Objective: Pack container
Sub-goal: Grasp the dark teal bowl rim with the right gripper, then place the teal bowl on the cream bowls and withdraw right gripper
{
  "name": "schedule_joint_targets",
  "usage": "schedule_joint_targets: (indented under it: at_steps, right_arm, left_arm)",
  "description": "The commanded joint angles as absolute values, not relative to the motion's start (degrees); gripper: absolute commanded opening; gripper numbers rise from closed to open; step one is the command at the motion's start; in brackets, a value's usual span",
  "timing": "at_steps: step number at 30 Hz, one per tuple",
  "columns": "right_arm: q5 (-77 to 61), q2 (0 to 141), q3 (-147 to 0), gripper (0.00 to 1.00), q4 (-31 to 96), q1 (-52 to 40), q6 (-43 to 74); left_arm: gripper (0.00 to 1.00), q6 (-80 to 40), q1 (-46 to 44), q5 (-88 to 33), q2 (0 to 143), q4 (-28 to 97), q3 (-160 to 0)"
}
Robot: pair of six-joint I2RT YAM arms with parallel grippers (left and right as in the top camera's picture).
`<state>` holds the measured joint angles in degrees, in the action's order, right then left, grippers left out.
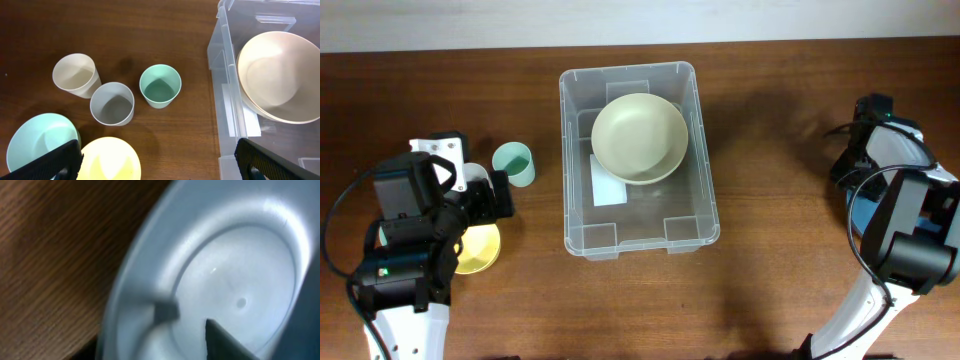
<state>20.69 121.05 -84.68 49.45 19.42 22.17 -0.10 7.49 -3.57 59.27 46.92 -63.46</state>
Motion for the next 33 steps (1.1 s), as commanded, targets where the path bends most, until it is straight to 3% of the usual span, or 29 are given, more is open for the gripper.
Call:
schedule_joint_targets:
  at_steps: [1,4,5,6,10,15,19,24,28,33]
  right_arm:
    - [21.4,122.0,-84.0,0.32,49.5,19.6,22.5]
    - [21.4,122.0,-84.0,0.19,49.6,19.6,22.5]
    - [21.4,122.0,-84.0,0.07,49.6,19.6,22.5]
    - [21.4,122.0,-84.0,0.04,49.6,19.5,22.5]
    - [19.8,118.4,-86.4,0.04,49.9,16.6,18.5]
    - [11.5,106.4,-95.4,0.04,50.1,4.1,1.4]
    - [7.5,98.4,-102.1,0.04,49.8,-17.0,-20.7]
    - [2.0,104.7,-102.3,0.04,49.3,-39.9,-40.8]
    - [-2.8,115.6,-102.3,0.04,49.0,-41.9,-41.6]
    - [1.0,115.4,-102.3,0.05,48.3,-39.3,-41.5]
  left_arm:
    - [0.99,-0.7,7.7,-3.2,59.3,46.7,-64.3]
    - [0.99,-0.7,7.7,-3.2,59.3,46.7,-64.3]
    - [0.99,-0.7,7.7,-3.2,59.3,46.7,-64.3]
    - [0.99,-0.7,7.7,-3.2,59.3,46.7,-64.3]
    - [1.0,-0.7,7.7,-3.2,59.3,46.7,-64.3]
    - [0.99,-0.7,7.7,-3.2,59.3,46.7,-64.3]
    - [0.99,-0.7,7.7,-3.2,59.3,46.8,-64.3]
    - [0.99,-0.7,7.7,-3.2,59.3,47.5,-64.3]
    - [0.99,-0.7,7.7,-3.2,59.3,47.6,-64.3]
    - [0.99,-0.7,7.7,-3.2,59.3,47.6,-64.3]
